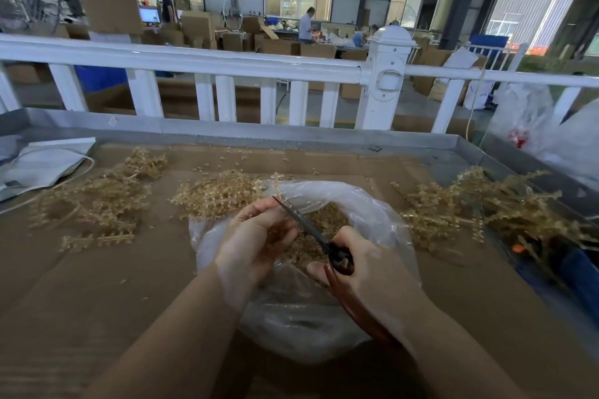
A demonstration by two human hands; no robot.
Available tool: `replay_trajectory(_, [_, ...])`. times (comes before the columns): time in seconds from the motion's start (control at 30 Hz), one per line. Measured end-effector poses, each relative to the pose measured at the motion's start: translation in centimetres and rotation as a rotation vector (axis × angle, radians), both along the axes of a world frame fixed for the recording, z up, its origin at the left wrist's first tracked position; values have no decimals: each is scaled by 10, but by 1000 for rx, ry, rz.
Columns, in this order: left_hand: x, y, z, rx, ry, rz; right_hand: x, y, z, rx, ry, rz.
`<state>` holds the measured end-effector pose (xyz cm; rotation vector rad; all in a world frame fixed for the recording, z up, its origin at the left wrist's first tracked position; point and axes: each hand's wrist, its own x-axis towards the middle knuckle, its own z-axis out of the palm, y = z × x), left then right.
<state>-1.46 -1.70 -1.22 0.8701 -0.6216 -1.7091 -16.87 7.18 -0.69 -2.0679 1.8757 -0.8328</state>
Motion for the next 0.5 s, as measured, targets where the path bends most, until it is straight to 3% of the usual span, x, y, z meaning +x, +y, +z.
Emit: replay_trajectory(0.5, [2,-1,0,33,-9,-63,5,1,0,-14,2,-18])
